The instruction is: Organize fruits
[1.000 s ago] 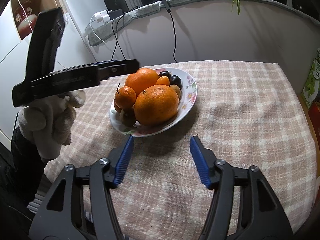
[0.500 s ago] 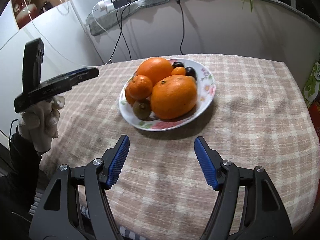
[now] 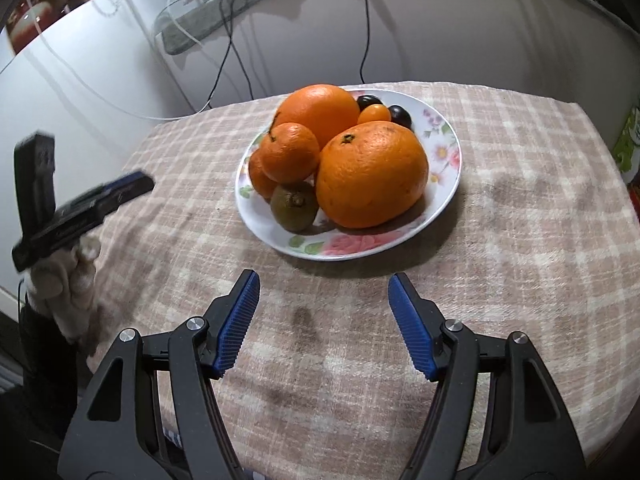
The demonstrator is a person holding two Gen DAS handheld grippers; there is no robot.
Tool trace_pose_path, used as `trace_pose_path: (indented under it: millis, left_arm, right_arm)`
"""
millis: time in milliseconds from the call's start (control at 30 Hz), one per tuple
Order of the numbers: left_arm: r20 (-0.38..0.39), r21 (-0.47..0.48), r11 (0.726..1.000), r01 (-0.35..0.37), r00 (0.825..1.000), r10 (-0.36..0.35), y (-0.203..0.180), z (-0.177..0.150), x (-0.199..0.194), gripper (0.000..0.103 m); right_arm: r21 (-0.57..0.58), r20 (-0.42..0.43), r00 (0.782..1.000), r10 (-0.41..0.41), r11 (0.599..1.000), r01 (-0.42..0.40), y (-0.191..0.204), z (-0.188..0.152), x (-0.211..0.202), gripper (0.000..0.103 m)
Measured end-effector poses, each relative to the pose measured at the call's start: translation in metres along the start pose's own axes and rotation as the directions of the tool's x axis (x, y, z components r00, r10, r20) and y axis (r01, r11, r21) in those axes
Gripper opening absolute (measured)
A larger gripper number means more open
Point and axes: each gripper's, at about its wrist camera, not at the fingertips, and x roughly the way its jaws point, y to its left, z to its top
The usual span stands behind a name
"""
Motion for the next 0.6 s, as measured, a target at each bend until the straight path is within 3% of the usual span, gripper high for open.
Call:
trace_pose_path:
  millis: [100, 167, 233, 333, 400, 500, 600]
  left_arm:
    - [-0.015, -0.022, 1.0, -0.005, 1.0, 0.005, 0.007, -0.008, -0.002, 0.054]
    - [-0.021, -0.041, 0.999, -0.015, 1.0, 0.014, 0.012, -0.012, -0.004, 0.054]
    - [-0.021, -0.059, 0.997, -0.041, 0.999, 0.04, 0.017, -0.015, -0.008, 0.054]
    - [-0.025, -0.101, 0.992, -0.072, 0.997, 0.069, 0.028, -0.02, -0.012, 0.066]
    - [-0.034, -0.117, 0.987, -0.108, 0.994, 0.105, 0.036, -0.023, -0.014, 0.068]
    - [-0.02, -0.147, 0.978, -0.147, 0.989, 0.145, 0.051, -0.026, -0.02, 0.071]
    - [-0.017, -0.182, 0.969, -0.165, 0.986, 0.165, 0.066, -0.028, -0.025, 0.071]
  right_arm:
    - [0.013, 0.011, 1.0, -0.003, 1.0, 0.003, -0.001, -0.001, 0.002, 0.061]
    - [0.023, 0.003, 1.0, 0.008, 1.0, -0.008, -0.001, -0.001, 0.006, 0.045]
    - [0.02, 0.002, 1.0, 0.019, 1.0, -0.019, 0.004, -0.004, 0.007, 0.038]
    - [-0.001, 0.013, 1.0, 0.027, 1.0, -0.027, 0.015, -0.005, 0.009, 0.037]
    - [0.009, 0.042, 0.999, 0.016, 1.0, -0.017, 0.016, -0.004, 0.007, 0.037]
    - [0.076, 0.09, 0.996, -0.025, 0.997, 0.019, 0.005, -0.001, 0.002, 0.039]
    - [0.171, 0.124, 0.987, -0.105, 0.982, 0.083, -0.021, 0.003, -0.002, 0.048]
